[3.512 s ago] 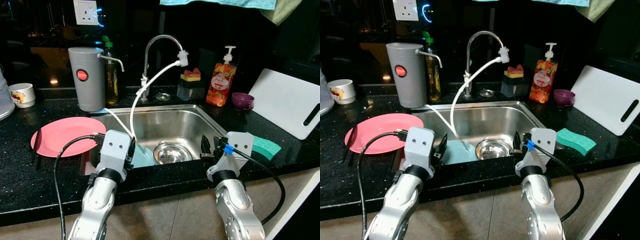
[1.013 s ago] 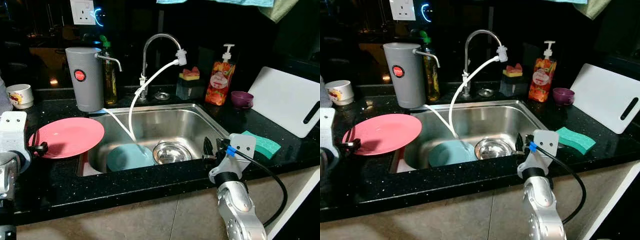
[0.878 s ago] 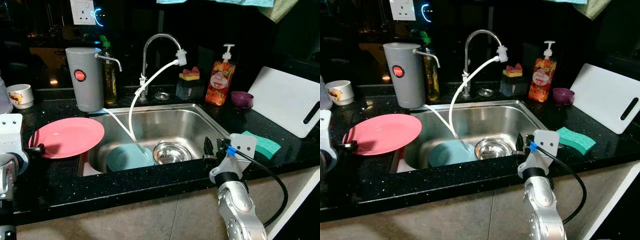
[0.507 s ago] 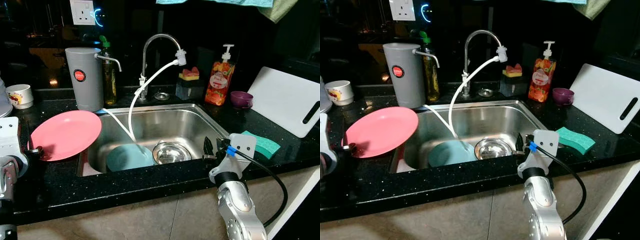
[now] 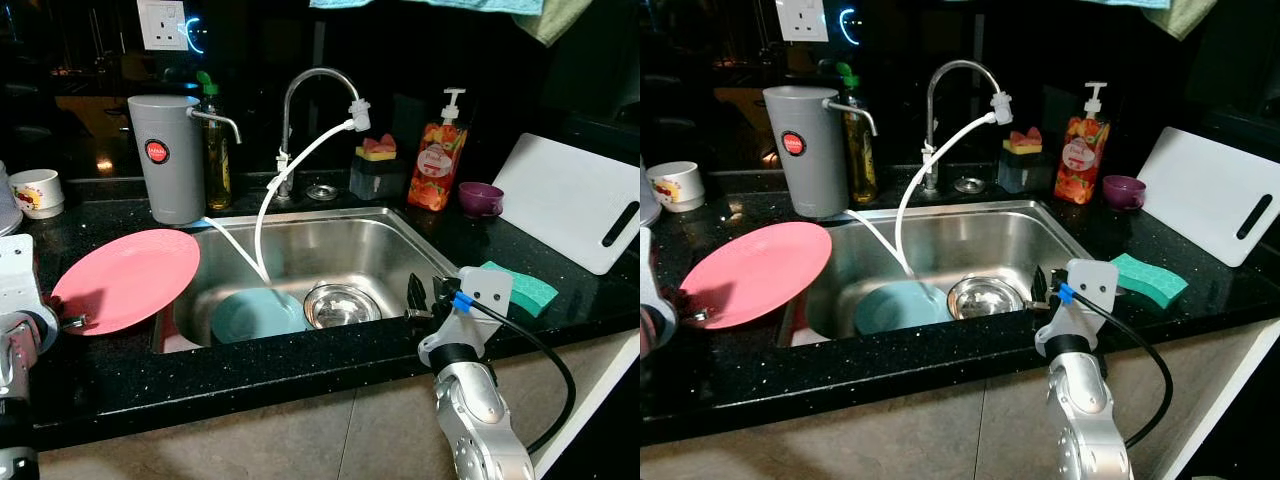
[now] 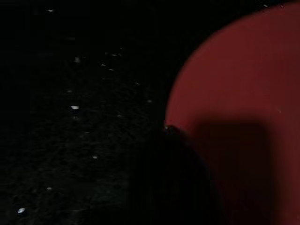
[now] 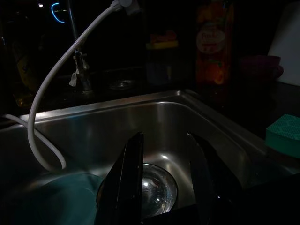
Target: Kitchen organization
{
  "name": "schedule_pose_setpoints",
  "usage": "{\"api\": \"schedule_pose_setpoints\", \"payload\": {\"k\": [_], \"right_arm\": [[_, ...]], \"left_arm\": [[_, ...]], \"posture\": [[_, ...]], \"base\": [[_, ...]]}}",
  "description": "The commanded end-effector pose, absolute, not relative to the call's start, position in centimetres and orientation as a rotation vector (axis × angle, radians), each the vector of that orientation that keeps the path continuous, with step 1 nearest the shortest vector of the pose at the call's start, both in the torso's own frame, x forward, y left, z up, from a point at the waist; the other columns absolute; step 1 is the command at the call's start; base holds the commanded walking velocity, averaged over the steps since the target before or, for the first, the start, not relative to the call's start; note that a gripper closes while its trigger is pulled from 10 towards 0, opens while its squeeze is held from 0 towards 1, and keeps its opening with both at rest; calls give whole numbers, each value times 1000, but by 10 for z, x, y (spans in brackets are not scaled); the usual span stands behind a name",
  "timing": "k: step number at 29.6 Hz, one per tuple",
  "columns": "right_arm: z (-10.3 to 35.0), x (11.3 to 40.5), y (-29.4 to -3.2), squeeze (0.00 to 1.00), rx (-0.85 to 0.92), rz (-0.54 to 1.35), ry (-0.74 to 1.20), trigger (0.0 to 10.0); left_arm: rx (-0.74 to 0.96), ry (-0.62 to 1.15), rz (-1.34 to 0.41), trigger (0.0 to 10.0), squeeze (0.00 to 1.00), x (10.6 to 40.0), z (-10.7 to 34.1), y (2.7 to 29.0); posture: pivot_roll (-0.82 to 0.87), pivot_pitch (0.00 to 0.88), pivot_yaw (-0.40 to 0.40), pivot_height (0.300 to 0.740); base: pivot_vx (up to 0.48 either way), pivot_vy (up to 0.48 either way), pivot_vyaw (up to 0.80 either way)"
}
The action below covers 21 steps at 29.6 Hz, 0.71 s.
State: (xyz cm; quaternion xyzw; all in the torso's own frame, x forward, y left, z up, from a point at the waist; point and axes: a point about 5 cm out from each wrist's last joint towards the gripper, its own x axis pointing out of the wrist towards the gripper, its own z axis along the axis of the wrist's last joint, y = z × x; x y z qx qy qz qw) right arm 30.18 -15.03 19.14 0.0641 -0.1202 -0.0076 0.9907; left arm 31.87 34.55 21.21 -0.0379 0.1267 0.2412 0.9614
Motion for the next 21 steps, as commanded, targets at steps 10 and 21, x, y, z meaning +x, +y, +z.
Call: {"api": "schedule_pose_setpoints", "payload": {"k": [10,21], "right_arm": [[191,302,-151,0,128,-19,-243,10000],[191,302,-150,0,129,-15,-243,10000]], "left_arm": [[8,124,665,2510,0,315,235,360],[110,-46,712,10000,98,312,273,358]], "posture": [[113,21,-51,740],[116,21,-53,740]], "base": [[0,0,0],[0,0,0]]}}
